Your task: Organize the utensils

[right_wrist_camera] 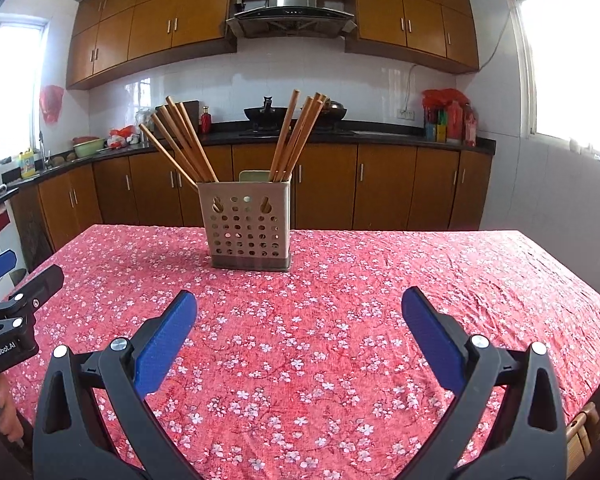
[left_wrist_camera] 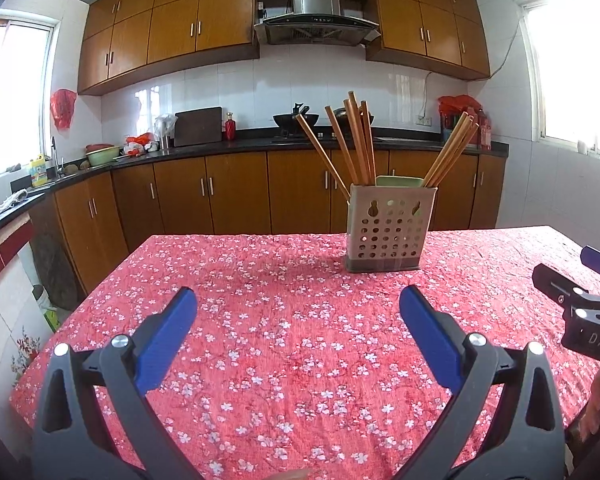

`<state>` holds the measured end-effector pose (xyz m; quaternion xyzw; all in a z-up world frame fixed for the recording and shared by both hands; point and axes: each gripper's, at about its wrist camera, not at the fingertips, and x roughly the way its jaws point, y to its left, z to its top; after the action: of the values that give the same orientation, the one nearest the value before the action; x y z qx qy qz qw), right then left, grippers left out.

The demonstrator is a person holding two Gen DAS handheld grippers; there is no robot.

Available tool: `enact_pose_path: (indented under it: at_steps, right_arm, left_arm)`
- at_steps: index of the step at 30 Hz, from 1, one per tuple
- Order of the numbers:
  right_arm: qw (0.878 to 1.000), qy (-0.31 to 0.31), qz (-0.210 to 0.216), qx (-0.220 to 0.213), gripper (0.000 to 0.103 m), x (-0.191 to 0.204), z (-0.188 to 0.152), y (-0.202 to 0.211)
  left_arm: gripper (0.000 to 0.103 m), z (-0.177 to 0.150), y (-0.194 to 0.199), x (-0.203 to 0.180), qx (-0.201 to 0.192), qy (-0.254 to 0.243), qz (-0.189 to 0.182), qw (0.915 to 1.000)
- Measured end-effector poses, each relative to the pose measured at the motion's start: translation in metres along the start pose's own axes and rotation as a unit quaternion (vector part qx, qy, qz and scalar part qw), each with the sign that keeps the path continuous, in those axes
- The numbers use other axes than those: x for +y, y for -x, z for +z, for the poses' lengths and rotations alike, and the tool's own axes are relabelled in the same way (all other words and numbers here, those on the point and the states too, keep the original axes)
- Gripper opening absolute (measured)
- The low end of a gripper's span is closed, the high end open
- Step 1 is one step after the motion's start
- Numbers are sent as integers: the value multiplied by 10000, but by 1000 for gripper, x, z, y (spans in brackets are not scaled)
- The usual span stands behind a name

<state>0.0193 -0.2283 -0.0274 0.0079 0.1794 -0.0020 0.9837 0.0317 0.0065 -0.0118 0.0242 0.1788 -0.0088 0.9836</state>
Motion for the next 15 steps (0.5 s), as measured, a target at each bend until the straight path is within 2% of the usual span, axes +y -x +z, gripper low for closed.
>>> enact_pose_path:
  at_steps: [15]
  right_arm:
    - [10000, -63, 30, 35, 101, -4, 0, -1]
  left_arm:
    - [99, 0, -2, -3, 50, -13, -45, 10000]
